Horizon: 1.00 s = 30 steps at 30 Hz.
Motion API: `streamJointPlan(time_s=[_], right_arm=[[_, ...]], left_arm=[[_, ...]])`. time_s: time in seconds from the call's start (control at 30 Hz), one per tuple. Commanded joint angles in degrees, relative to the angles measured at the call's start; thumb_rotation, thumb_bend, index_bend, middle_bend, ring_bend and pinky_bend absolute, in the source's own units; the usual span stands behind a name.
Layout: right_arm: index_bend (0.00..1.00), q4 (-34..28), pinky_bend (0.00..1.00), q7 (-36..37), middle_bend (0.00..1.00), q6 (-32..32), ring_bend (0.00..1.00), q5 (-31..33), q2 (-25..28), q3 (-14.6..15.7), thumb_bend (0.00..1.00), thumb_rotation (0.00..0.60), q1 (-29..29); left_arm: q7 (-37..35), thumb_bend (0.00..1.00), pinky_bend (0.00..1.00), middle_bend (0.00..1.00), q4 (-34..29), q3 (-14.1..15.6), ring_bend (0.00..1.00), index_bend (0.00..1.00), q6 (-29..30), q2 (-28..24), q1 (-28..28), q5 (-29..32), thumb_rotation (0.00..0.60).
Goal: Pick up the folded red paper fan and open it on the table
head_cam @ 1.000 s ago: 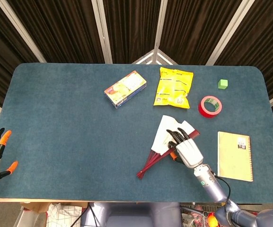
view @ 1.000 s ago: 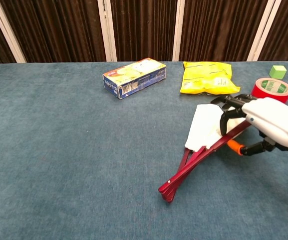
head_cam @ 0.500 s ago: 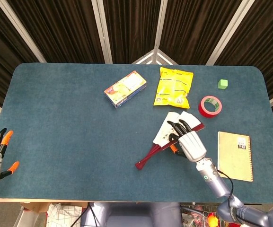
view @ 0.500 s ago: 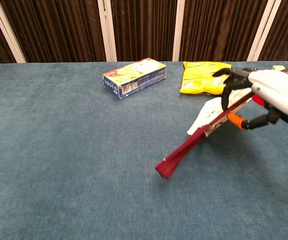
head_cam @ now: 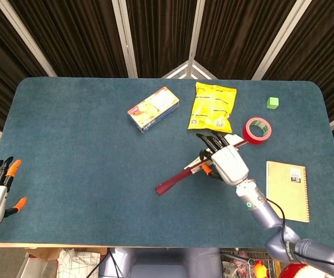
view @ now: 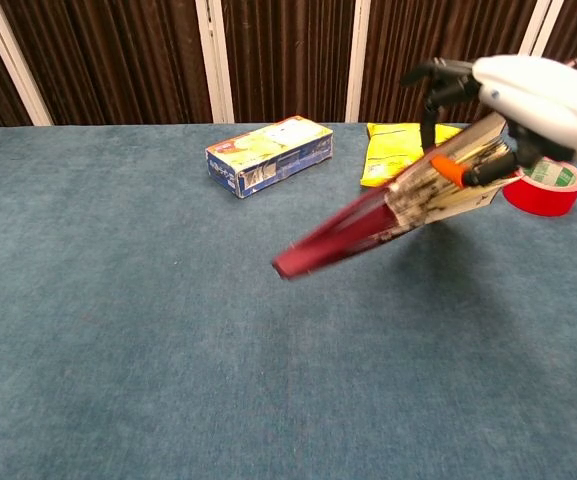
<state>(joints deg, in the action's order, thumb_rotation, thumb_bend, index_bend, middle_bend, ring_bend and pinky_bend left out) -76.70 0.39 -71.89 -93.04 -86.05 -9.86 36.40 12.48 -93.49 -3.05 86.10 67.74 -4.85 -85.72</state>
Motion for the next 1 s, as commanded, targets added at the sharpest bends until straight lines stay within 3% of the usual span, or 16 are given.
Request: streamJointPlan(time_s=[0.03, 0.43, 0.73, 1.0], right_arm=[[0.88, -1.9, 0.14, -1.8, 0.16, 2.2, 0.21, 1.7, 1.5, -2.1, 0.46, 0.6, 1.9], [0.9, -10.1, 0.15, -9.7, 0.16, 11.0, 0.21, 14.9, 3.8, -13.3, 0.46, 0.6, 9.8], [0.9, -14.4, 0.15, -21.1, 0.16, 14.3, 0.21, 19.6, 3.3, -17.0, 0.46, 0.6, 16.6], [0.9, -20.9, 0.15, -32.0, 0.16, 13.0, 0.21, 26.9, 1.8, -20.4, 0.46, 0.6, 22.0]], left_arm=[[-0.4, 0.31, 0.03, 0.0, 0.5, 0.0, 0.0, 0.03, -1.0, 0.2, -0.7, 0.0, 0.6], [-5.8, 0.31, 0.03, 0.0, 6.3, 0.2, 0.0, 0.02, -7.3, 5.3, -6.0, -3.2, 0.6], [-12.0, 0.3, 0.03, 0.0, 13.8, -1.3, 0.0, 0.04, -8.7, 12.4, -9.9, -4.8, 0.6], [-22.7, 0.3, 0.03, 0.0, 25.6, -1.9, 0.0, 0.09, -10.8, 20.9, -14.1, -5.5, 0.6]])
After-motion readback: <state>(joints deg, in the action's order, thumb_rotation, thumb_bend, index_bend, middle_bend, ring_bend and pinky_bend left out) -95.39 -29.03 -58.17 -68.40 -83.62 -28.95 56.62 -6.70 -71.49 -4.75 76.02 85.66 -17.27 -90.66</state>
